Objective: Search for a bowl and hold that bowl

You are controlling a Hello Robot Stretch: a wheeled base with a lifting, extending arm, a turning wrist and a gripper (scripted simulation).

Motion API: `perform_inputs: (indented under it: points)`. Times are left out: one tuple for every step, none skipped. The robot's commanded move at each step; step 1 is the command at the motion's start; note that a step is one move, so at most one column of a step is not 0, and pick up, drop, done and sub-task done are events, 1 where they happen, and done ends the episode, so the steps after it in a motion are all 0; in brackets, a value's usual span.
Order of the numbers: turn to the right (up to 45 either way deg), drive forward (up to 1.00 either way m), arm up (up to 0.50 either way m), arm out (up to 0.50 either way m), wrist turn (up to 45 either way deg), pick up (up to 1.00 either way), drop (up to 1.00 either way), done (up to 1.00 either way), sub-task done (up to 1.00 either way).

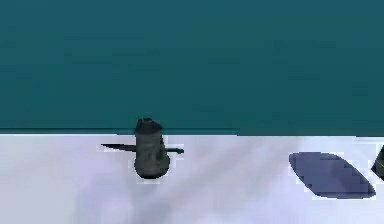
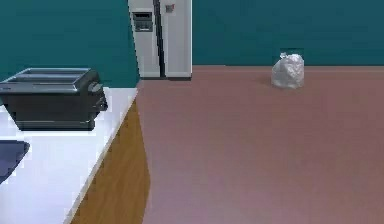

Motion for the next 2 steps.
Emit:
perform_inputs:
  points:
    - [-45.0,0.0,0.0,0.0,0.0,0.0,0.0,0.0,0.0]
    - [0.0,0.0,0.5,0.0,0.0,0.0,0.0,0.0,0.0]
